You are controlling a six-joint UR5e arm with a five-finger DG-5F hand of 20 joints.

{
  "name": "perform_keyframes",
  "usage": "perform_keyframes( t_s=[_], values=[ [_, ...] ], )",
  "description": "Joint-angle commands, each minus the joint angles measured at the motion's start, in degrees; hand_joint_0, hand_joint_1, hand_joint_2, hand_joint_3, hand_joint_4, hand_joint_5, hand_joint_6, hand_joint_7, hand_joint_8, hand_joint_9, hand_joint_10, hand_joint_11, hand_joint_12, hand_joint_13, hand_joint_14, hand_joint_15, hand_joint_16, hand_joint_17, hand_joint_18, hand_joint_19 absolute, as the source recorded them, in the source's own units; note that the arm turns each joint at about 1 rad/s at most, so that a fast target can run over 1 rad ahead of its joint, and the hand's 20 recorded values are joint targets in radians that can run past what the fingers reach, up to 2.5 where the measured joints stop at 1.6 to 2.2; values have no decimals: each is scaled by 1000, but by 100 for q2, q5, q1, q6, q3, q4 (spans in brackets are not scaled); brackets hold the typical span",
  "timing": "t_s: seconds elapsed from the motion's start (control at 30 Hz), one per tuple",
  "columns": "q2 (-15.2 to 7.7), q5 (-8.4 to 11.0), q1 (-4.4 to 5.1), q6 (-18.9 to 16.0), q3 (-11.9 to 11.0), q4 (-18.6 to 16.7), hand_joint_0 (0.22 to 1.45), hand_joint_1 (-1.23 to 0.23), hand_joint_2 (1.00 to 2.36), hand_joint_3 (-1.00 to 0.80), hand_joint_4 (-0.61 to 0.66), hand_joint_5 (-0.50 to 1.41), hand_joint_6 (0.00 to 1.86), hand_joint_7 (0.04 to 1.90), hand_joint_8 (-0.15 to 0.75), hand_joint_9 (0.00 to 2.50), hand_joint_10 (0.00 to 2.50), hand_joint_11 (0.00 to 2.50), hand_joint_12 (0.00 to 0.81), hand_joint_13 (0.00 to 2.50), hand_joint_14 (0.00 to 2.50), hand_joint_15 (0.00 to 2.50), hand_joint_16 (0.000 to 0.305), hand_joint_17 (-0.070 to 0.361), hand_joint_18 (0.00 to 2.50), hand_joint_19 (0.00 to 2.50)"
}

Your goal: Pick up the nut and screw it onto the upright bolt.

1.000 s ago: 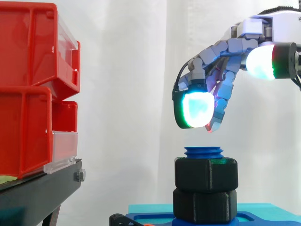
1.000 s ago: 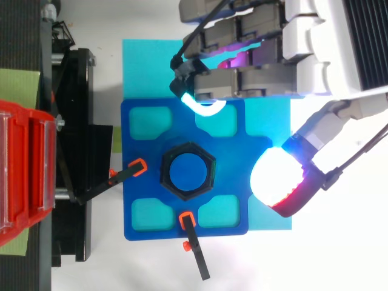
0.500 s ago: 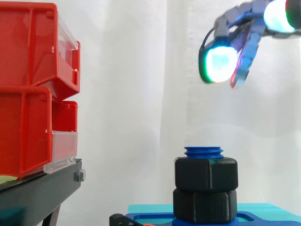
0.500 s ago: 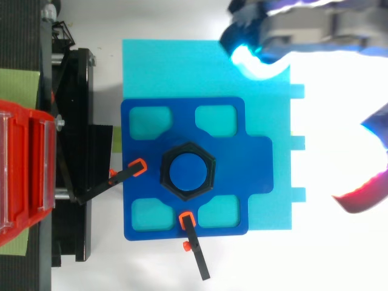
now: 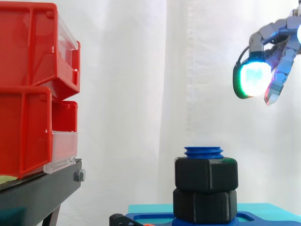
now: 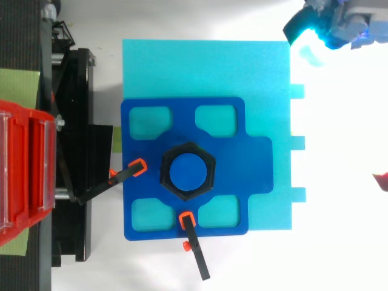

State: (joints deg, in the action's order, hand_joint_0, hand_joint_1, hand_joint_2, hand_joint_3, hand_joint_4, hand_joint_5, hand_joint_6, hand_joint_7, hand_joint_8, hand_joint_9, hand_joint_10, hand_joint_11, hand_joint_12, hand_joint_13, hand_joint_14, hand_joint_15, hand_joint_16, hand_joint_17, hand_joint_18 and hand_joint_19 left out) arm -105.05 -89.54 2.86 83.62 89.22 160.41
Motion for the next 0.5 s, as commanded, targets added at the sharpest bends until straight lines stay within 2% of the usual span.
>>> perform_keyframes(
  t_s=[0.0, 0.03, 0.1, 0.13, 0.2, 0.27, 0.37, 0.47],
  values=[
    [2, 394, 40, -821, 16, 8, 527, -286, 1000, -500, 260, -55, 504, 976, 219, 1090, 0, 0, 231, 716, 0, 0, 32, 72, 429, 74],
    [-6, 499, 57, -1295, 16, 61, 527, -291, 1000, -500, 252, -63, 504, 960, 223, 1079, 1, 0, 236, 711, 0, 0, 32, 72, 422, 69],
    [2, 587, 66, -1682, 25, 149, 527, -301, 1000, -500, 223, -88, 504, 896, 215, 1015, 0, 0, 245, 649, 0, 0, 34, 75, 368, 70],
    [2, 614, 66, -2042, 25, 280, 525, -310, 1000, -500, 182, -122, 503, 788, 208, 905, 0, 0, 254, 560, 0, 0, 36, 81, 299, 49],
    [2, 649, 75, -2517, 25, 465, 521, -326, 1000, -500, 142, -174, 502, 681, 201, 705, 0, 0, 290, 398, 0, 0, 38, 85, 141, 0],
    [2, 675, 75, -2719, 25, 553, 512, -329, 1000, -500, 133, -211, 501, 622, 215, 542, 0, 0, 334, 269, 0, 0, 41, 93, 38, 0],
    [2, 684, 83, -2904, 25, 781, 511, -318, 1000, -500, 125, -223, 501, 591, 222, 483, 0, 0, 349, 215, 0, 0, 43, 96, 11, 0],
    [2, 684, 83, -2912, 25, 1027, 511, -312, 1000, -500, 127, -225, 501, 578, 220, 450, 0, 0, 350, 187, 0, 0, 44, 98, 0, 0]
  ],
)
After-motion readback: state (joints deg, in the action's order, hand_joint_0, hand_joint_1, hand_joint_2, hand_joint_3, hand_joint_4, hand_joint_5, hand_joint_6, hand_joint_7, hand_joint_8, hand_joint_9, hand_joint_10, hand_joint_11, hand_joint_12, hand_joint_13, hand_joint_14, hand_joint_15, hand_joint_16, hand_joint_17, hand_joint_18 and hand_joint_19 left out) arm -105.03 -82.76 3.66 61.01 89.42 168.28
